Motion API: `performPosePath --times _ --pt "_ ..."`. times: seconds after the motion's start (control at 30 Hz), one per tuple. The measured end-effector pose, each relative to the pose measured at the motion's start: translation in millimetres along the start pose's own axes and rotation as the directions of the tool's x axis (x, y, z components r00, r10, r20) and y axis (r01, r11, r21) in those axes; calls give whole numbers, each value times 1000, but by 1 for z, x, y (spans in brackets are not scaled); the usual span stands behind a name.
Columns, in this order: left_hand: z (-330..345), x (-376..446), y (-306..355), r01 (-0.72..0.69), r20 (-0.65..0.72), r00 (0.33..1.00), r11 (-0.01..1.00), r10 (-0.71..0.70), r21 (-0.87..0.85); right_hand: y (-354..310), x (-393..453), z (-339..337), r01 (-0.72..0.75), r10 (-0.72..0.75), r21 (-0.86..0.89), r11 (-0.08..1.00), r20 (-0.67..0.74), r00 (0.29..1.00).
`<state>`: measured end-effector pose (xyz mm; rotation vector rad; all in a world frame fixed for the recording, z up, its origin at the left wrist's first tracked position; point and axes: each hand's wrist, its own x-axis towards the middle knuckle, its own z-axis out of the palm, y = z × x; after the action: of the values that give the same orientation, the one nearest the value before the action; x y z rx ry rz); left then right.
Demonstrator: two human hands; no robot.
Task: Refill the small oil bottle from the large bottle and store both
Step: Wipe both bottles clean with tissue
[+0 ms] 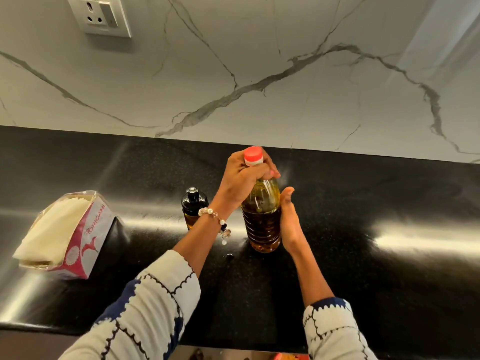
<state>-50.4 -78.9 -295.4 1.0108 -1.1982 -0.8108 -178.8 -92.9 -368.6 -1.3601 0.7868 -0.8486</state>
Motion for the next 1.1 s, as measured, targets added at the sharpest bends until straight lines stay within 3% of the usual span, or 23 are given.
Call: performPosePath --times 0.1,0.2,0.3,0.43,0.53,0.77,0.93,1.1 --pt "-6 -7 -10 54 -49 998 984 -46 172 17 -1 2 -18 20 18 1000 -112 994" --pt "4 -29 -23 189 -208 970 927 -125 324 24 -6 8 -17 22 27 999 -181 983" --pt "16 -46 -34 287 -354 916 925 -189 248 25 -8 12 -6 12 32 999 -185 983" --pt "18 -46 -43 268 -434 886 945 -165 187 31 -9 7 -69 73 39 997 -121 990" --pt "15 -42 -46 262 -445 877 956 -180 131 36 -12 3 -159 163 54 986 -79 984" --pt "8 -29 -47 309 -427 856 951 -291 -29 47 -14 -5 -319 354 216 923 -149 923" --pt "0 -17 -36 284 -427 826 926 -367 -248 48 -11 -10 -281 401 629 725 -54 915" --pt "-4 -11 -29 180 -444 838 929 -317 -324 44 -9 1 -226 426 815 534 -28 904"
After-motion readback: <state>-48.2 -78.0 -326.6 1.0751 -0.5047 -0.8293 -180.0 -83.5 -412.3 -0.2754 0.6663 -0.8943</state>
